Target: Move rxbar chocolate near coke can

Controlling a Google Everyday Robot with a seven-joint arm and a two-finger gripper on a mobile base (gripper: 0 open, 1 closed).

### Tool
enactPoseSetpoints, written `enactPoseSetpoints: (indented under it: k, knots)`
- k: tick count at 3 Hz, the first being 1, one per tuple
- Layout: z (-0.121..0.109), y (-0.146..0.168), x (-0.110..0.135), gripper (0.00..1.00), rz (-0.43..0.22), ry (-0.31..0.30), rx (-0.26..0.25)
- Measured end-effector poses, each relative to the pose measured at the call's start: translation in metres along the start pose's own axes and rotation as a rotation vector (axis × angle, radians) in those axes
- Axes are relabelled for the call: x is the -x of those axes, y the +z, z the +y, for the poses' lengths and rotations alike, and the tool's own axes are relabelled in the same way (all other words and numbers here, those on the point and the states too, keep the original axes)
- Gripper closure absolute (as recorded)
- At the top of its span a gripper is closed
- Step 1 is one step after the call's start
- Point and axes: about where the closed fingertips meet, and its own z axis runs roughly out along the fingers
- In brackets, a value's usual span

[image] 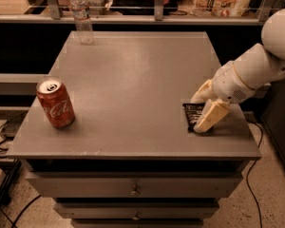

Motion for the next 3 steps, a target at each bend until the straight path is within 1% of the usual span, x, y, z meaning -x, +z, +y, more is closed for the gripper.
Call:
enactPoseSetpoints:
  k: [1, 2, 3]
  knots:
    - [-0.005, -0.013, 0.043, 1.00, -0.031, -0.075, -0.022]
    - [-0.016, -0.037, 0.083, 1.00, -0.058, -0.147, -0.062]
    - [-0.016, -0.037, 0.083, 1.00, -0.057, -0.147, -0.062]
